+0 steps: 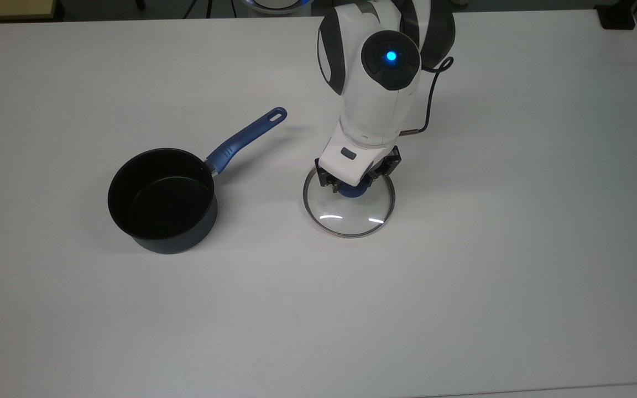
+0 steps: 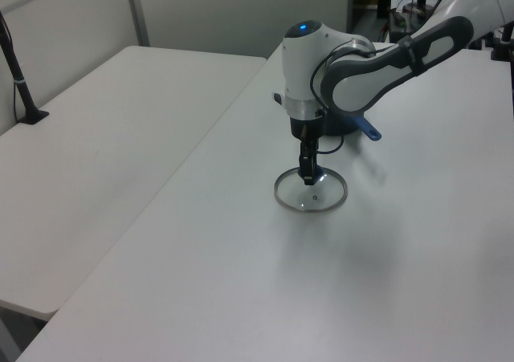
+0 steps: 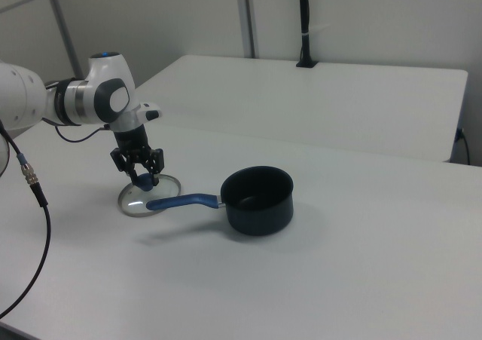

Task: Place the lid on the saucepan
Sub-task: 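Close the gripper on the blue knob of the glass lid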

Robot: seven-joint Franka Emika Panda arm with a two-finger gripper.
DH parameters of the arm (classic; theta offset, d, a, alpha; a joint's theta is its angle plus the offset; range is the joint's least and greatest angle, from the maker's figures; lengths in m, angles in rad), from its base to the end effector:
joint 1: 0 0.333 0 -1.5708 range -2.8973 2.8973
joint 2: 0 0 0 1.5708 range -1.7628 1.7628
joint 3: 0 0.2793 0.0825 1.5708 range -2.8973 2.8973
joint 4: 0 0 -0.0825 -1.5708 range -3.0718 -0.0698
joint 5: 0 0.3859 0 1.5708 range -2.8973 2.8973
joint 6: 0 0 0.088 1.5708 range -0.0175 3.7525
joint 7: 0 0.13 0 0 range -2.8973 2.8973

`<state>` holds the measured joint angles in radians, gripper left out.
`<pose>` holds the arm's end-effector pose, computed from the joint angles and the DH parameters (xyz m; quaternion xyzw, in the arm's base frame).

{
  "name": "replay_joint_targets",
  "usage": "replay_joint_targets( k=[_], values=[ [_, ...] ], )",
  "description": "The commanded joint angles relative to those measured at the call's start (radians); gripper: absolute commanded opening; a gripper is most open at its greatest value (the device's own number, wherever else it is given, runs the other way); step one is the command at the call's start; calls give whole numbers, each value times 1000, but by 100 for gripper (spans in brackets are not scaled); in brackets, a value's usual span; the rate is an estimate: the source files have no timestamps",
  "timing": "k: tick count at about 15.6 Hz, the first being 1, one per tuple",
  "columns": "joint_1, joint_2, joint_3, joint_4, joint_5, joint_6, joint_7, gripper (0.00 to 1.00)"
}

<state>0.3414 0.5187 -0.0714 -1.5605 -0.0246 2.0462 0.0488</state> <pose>0.6460 0.1817 0.2869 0.9922 0.1204 -0.0112 0.0308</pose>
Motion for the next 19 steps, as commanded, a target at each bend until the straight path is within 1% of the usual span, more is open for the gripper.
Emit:
replay_joint_targets(
  k=[1,4,13,16,19],
  values=[
    [5,-8,-7,-6,-23,17,23,45],
    [5,-16,-18,-6,-21,6,20,41],
    [-2,-80,-24,-1,-12,-1,34,40],
    [-4,-92,-24,34,-6,-53,37,40],
    [-16,-115,-24,40,5,-66,37,40]
  ],
)
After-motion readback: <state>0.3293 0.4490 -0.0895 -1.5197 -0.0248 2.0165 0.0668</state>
